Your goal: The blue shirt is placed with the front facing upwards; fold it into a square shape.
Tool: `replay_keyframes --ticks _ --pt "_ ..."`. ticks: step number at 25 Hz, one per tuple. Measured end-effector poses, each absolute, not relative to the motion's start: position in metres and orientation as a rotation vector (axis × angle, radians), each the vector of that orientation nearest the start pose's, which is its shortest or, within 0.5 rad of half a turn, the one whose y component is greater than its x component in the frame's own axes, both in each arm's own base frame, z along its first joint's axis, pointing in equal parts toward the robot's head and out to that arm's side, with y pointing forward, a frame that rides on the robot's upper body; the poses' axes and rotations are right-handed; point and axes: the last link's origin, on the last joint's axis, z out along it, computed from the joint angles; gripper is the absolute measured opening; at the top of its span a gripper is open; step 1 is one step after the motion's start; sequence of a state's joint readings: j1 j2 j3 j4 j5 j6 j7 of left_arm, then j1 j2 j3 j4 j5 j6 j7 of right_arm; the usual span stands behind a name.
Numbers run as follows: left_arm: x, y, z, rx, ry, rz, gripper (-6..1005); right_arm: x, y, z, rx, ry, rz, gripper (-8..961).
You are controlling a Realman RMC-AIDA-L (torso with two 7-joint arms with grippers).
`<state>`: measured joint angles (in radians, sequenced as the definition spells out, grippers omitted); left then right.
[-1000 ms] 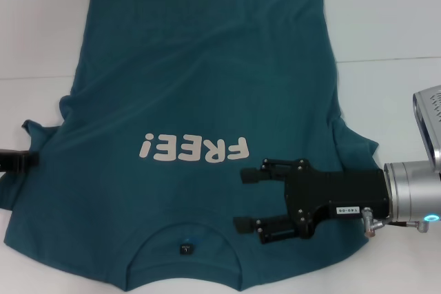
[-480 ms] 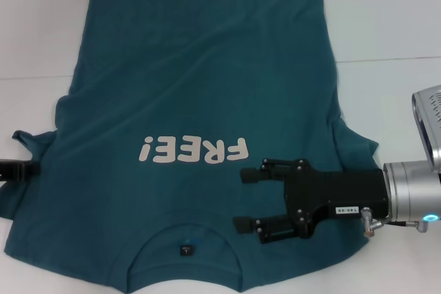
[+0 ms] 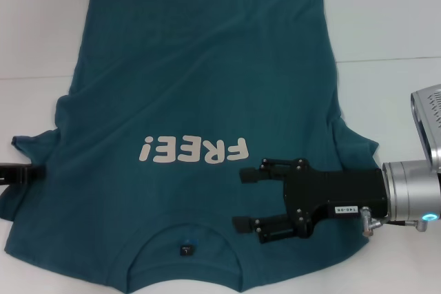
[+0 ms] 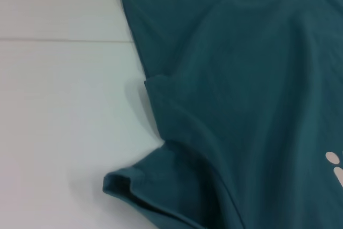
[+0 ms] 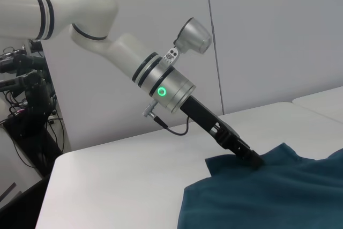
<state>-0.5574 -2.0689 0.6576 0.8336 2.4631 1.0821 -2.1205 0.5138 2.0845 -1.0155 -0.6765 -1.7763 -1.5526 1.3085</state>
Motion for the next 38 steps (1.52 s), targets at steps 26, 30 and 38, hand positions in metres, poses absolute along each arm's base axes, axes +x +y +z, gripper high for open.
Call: replay_keyframes --ticks 26,30,38 --pt "-0.330 0.384 0.070 -2.058 -1.248 -0.156 -2 0.225 0.320 -0.027 -2.890 0.373 0.778 917" --pt "-0.324 0.385 0.078 -2.065 -1.226 -0.157 -2 0.225 0.320 -0.027 -2.889 0.373 0.779 917" --pt "-0.313 0.388 0.098 -2.078 -1.167 -0.139 -2 0.225 0.319 -0.024 -2.885 0.373 0.776 917"
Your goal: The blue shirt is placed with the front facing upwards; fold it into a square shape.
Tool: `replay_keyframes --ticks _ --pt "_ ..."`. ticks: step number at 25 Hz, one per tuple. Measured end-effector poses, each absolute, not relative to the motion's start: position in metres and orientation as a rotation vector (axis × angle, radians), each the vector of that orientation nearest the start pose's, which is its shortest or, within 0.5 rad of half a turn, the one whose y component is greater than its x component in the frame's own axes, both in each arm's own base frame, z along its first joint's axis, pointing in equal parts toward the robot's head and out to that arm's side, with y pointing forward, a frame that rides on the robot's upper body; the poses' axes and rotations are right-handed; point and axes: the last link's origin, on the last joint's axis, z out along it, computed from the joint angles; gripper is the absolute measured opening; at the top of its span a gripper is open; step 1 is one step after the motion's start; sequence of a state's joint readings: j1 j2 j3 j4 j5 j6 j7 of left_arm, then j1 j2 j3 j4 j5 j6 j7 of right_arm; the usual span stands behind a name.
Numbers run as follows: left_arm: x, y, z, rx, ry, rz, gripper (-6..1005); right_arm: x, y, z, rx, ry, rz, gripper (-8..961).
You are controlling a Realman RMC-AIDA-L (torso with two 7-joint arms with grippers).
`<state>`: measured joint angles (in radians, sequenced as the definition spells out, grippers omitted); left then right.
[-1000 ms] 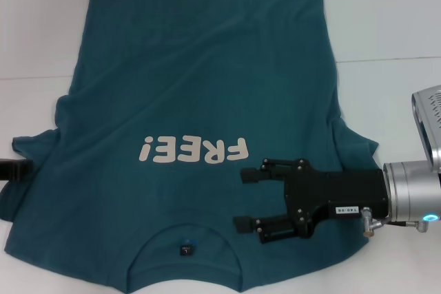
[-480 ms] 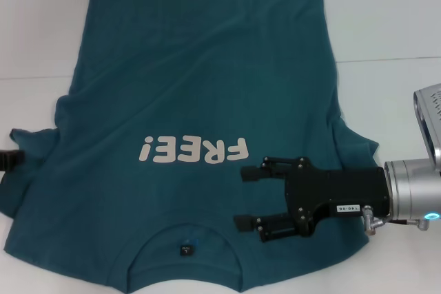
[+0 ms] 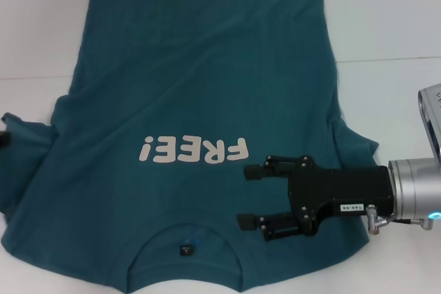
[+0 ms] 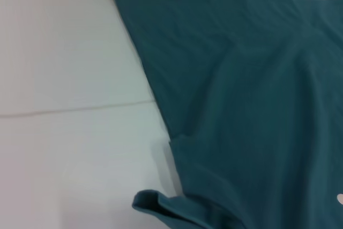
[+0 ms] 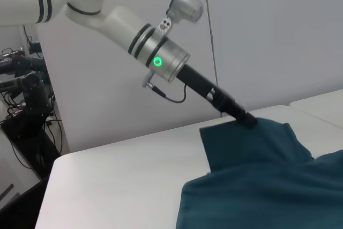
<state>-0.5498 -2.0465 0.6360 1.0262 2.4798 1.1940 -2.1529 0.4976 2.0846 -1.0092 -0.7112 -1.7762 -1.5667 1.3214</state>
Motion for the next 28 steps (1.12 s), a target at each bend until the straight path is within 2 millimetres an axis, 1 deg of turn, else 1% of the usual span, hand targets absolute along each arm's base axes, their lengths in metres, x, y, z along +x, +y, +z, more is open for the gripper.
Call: replay_keyframes --ticks 7,17,21,22,23,28 --pt "-0.303 0.392 0.115 -2.093 -1.127 -0.121 -3 0.226 0.316 -0.021 -2.883 0.376 0.778 917" --pt "-0.286 0.393 0.122 -2.132 -1.106 -0.120 -2 0.227 0.314 -0.019 -2.883 0.383 0.791 916" --pt "-0.276 0.391 0.115 -2.143 -1.161 -0.111 -1 0.227 0.314 -0.019 -2.884 0.384 0.790 916" --pt "-0.276 0.391 0.115 -2.143 -1.161 -0.111 -1 0.228 0.314 -0.019 -2.885 0.384 0.789 917" --pt "-0.267 0.390 0.105 -2.152 -1.181 -0.110 -1 0.228 0.314 -0.019 -2.886 0.385 0.787 917" --pt "-0.250 0.389 0.087 -2.167 -1.221 -0.135 -1 0.228 0.313 -0.019 -2.888 0.387 0.786 917"
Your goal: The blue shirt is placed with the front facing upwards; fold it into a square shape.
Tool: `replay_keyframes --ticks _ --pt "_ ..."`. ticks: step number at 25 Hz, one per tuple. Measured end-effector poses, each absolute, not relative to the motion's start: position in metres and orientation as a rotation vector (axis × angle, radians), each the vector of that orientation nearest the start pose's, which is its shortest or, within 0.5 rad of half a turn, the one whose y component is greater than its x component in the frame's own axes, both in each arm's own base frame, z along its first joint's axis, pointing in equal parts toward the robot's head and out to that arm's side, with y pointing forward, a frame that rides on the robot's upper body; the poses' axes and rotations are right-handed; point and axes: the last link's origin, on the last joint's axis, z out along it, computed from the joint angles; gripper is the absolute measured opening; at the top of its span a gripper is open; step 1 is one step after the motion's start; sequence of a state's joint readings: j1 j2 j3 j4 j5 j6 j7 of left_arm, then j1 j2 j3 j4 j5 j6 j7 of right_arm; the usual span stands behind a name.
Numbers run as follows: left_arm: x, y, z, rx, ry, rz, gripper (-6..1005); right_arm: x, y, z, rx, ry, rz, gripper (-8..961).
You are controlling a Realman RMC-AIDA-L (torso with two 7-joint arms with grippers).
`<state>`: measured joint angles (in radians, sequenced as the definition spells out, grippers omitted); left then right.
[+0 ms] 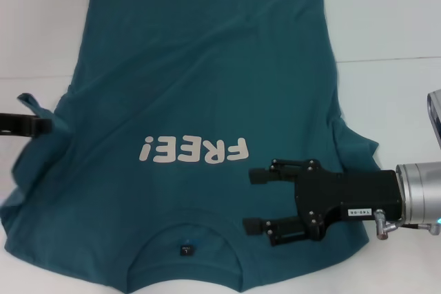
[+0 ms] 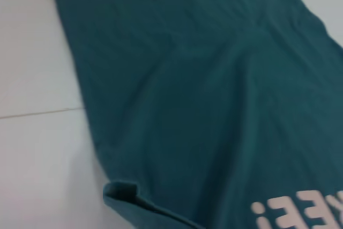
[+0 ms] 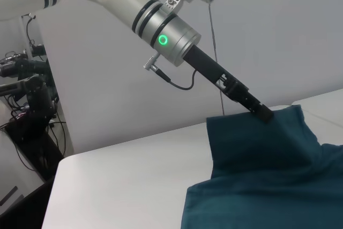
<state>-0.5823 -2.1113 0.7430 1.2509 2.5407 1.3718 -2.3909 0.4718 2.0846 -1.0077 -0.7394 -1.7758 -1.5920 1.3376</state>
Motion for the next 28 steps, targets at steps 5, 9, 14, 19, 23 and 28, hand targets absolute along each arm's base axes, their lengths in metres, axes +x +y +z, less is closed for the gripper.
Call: replay_keyframes --ticks 5,9,14,19,23,28 --pt "-0.236 0.388 0.073 -2.183 -1.253 -0.173 -1 0.230 0.312 -0.019 -2.887 0.392 0.785 917" --pt "-0.233 0.388 0.059 -2.205 -1.291 -0.185 -1 0.231 0.311 -0.019 -2.884 0.396 0.784 916" --pt "-0.231 0.390 0.036 -2.242 -1.325 -0.182 -2 0.233 0.310 -0.019 -2.882 0.401 0.783 917" --pt "-0.226 0.392 0.028 -2.257 -1.337 -0.236 -2 0.234 0.308 -0.019 -2.882 0.408 0.782 917" --pt "-0.222 0.394 0.027 -2.258 -1.334 -0.276 -2 0.235 0.306 -0.019 -2.887 0.412 0.789 917" --pt "-0.216 0.398 0.033 -2.247 -1.325 -0.316 -2 0.235 0.305 -0.019 -2.891 0.412 0.793 916"
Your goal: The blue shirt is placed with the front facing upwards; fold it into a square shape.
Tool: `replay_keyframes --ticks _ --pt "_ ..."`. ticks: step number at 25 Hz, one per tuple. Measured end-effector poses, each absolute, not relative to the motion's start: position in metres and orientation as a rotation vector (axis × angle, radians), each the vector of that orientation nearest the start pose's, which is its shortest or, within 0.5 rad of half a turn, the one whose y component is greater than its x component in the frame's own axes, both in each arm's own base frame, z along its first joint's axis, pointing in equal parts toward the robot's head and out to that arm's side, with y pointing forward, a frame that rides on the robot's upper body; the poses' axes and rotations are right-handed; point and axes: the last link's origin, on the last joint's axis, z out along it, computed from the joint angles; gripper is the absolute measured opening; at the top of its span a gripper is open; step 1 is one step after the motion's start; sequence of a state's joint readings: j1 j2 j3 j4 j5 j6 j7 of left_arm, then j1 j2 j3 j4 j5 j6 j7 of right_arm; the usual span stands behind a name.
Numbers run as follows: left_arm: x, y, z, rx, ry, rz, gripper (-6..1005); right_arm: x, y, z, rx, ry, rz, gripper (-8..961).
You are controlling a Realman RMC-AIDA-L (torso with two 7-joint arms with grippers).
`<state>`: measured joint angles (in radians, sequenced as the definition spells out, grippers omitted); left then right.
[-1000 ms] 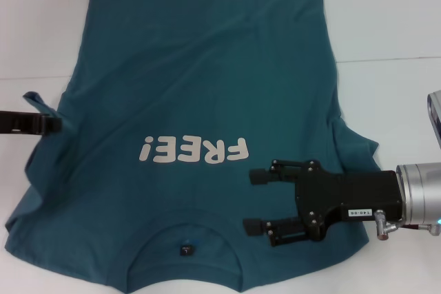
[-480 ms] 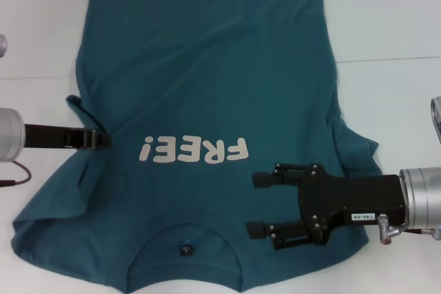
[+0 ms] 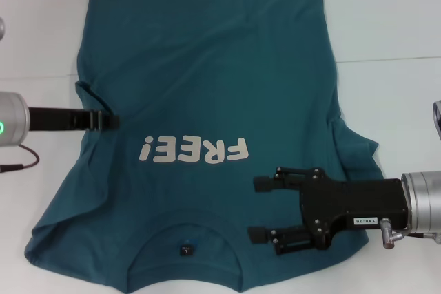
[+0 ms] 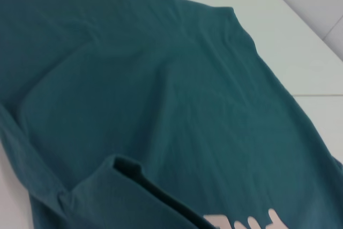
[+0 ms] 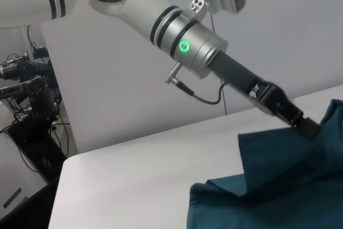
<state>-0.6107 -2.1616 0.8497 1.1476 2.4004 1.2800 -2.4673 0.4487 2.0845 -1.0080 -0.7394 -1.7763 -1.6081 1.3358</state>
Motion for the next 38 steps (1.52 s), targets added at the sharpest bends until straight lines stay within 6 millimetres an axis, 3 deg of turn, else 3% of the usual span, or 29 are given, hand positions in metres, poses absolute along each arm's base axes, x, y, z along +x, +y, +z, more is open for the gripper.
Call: replay_keyframes --ticks 11,21,34,38 --pt "-0.214 0.405 0.100 -2.189 -1.234 -0.190 -1 0.237 0.301 -0.019 -2.895 0.427 0.800 917" --pt "-0.216 0.417 0.134 -2.171 -1.140 -0.068 -2 0.234 0.302 -0.019 -2.906 0.424 0.807 916" --pt "-0.195 0.430 0.126 -2.256 -1.096 0.089 -1 0.233 0.303 -0.019 -2.906 0.430 0.797 917" --pt "-0.194 0.426 0.107 -2.280 -1.111 0.065 -1 0.235 0.302 -0.019 -2.899 0.437 0.796 917"
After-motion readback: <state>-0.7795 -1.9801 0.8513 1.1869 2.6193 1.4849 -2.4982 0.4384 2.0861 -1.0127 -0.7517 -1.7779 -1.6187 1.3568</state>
